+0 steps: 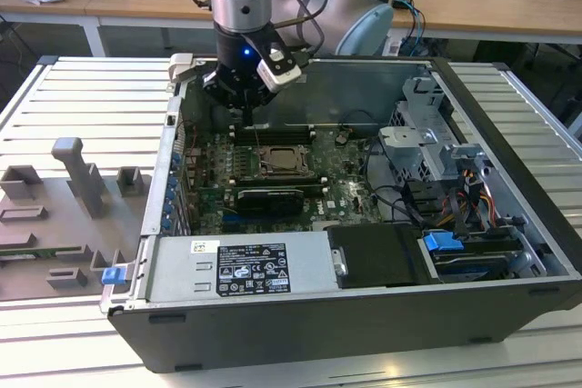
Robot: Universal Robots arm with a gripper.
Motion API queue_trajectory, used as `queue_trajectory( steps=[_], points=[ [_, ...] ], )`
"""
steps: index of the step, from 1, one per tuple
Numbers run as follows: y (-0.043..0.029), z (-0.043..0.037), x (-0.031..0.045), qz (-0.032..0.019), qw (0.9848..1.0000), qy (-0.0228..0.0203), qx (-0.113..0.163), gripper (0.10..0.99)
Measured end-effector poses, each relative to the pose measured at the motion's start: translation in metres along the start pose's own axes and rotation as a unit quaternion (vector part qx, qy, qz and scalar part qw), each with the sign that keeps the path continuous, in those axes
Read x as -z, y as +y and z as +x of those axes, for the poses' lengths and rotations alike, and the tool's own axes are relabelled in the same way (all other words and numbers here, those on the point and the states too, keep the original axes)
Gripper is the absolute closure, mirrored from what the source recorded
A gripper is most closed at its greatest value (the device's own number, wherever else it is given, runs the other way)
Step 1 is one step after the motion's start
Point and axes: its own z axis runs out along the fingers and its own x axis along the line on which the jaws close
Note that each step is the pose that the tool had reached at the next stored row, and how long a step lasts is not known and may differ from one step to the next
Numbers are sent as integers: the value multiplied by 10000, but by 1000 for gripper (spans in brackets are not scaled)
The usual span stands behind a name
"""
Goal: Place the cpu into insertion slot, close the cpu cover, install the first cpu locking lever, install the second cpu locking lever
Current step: 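Install the first cpu locking lever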
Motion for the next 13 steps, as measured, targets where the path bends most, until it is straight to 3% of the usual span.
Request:
queue_trajectory(
  steps=[6, 13],
  points=[
    [-3, -31, -5, 0, 10000, 0, 0, 980],
    [-19, -162, -18, 1, 10000, 0, 0, 980]
  ],
)
